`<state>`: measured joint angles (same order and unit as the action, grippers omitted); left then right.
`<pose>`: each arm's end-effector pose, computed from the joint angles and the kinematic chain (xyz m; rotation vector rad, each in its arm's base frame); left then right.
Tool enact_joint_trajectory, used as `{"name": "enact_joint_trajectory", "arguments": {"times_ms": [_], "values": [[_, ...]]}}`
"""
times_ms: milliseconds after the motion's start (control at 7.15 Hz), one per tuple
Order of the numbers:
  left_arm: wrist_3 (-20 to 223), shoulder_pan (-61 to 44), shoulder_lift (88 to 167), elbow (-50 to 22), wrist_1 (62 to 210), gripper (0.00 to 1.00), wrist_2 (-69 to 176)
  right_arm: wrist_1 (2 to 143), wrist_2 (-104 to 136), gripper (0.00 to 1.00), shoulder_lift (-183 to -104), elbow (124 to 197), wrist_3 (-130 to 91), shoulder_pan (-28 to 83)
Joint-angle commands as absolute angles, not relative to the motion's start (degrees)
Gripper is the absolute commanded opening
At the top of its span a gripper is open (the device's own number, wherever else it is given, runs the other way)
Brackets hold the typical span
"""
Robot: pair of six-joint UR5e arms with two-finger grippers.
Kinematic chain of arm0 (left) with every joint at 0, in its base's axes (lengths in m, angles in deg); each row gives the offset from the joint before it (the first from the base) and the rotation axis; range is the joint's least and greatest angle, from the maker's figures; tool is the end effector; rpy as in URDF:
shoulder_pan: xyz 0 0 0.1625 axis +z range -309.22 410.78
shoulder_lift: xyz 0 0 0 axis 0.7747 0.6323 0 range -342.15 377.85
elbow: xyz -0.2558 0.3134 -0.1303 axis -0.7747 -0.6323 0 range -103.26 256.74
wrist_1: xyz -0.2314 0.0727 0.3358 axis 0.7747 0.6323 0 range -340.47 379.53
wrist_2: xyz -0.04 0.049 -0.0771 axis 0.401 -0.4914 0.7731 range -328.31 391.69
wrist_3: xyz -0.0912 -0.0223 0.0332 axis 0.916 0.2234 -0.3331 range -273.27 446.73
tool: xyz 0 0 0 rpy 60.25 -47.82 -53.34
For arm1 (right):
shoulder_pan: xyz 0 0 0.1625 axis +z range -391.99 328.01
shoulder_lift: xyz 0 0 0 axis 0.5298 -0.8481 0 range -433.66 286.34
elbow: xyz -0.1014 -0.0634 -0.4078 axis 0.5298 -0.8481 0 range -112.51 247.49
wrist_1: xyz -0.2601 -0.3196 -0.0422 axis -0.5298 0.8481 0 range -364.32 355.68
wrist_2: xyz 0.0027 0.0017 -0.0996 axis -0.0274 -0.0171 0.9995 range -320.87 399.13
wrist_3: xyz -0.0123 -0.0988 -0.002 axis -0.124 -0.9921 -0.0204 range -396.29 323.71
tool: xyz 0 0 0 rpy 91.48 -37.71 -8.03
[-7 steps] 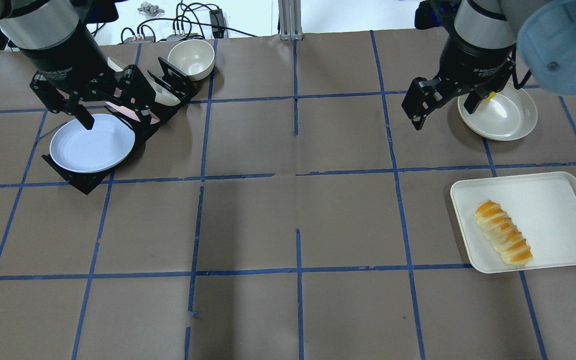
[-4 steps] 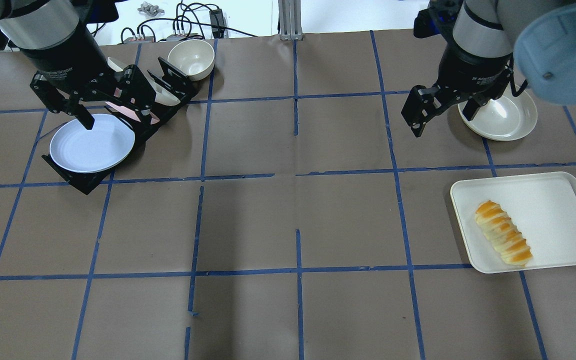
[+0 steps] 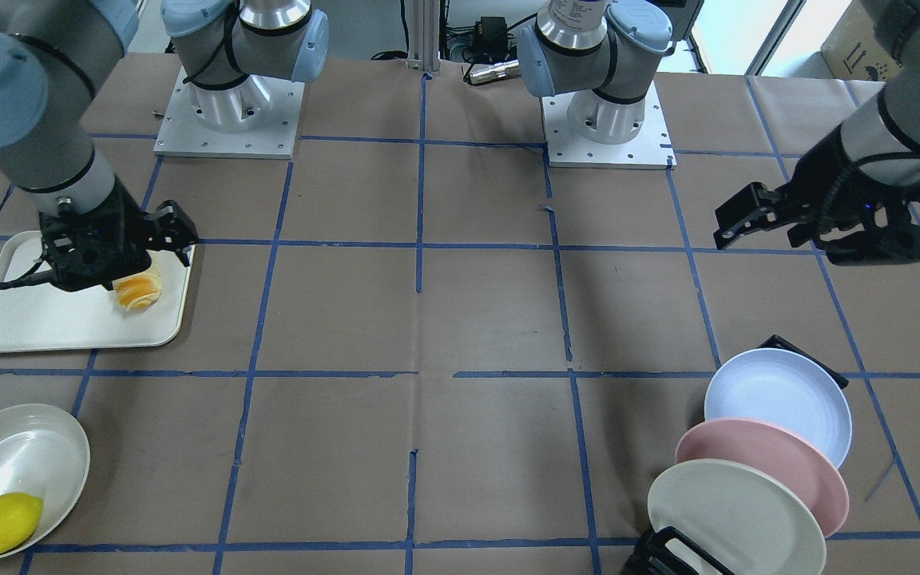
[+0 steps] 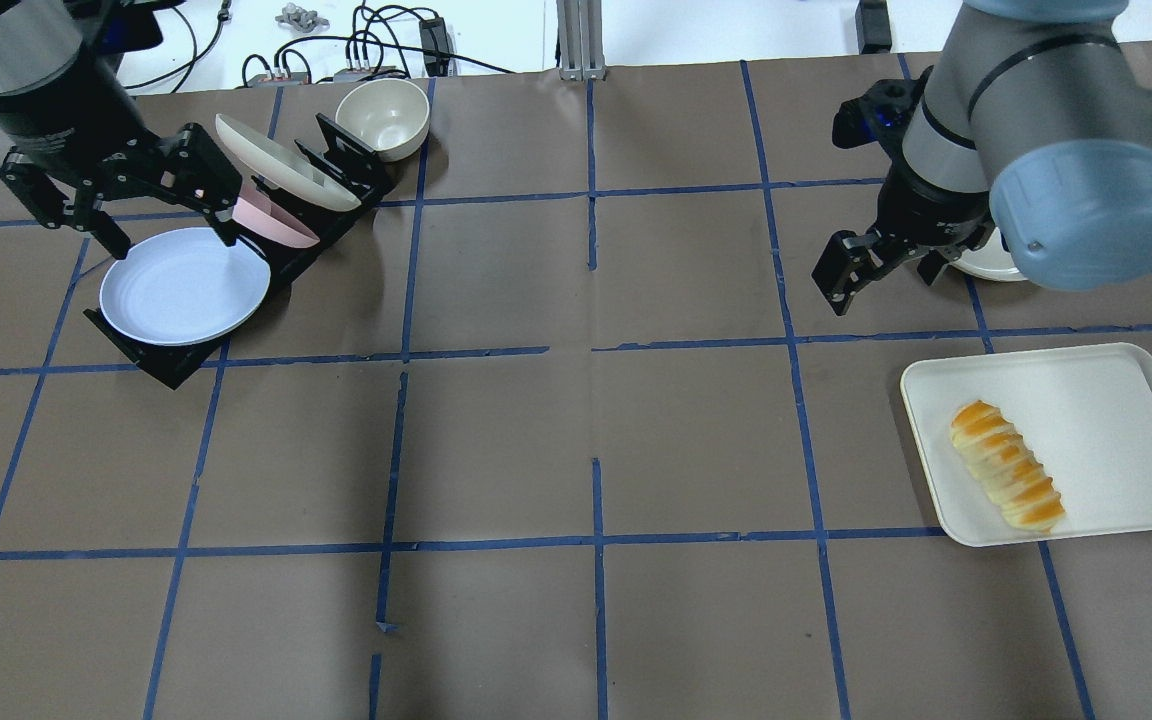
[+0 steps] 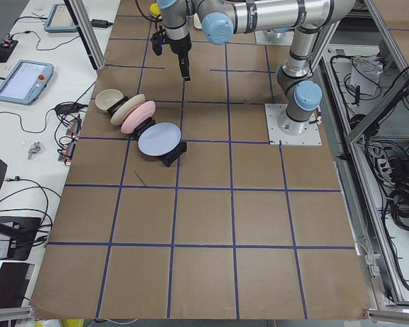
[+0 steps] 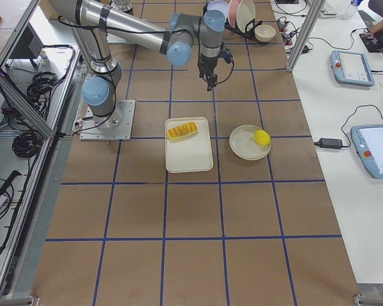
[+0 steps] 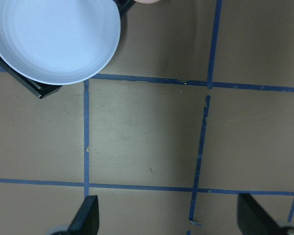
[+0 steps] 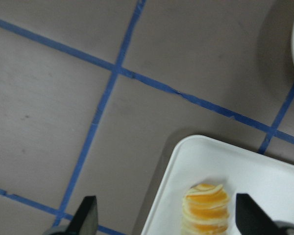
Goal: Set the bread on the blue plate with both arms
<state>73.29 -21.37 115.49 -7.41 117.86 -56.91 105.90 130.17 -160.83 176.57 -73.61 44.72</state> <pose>0.0330 -0.5453 0.4560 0.1212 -3.0578 -0.2510 0.0173 -0.4988 0.3381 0.6538 -3.0685 -0.0539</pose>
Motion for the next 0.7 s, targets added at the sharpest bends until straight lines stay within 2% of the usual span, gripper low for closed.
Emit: {"name": "enact_joint_trajectory", "arguments": {"times_ms": [0,559], "values": [[60.9,-12.3,121.5,-5.7,117.0,1.0,-56.1,115.2,130.0,0.99,-160.3,185.3,-87.2,33.7],[40.8,-4.6,141.0,8.8,113.8,1.0,-53.5,121.2,130.2,0.98,-158.5,193.3,-87.1,33.2]]}}
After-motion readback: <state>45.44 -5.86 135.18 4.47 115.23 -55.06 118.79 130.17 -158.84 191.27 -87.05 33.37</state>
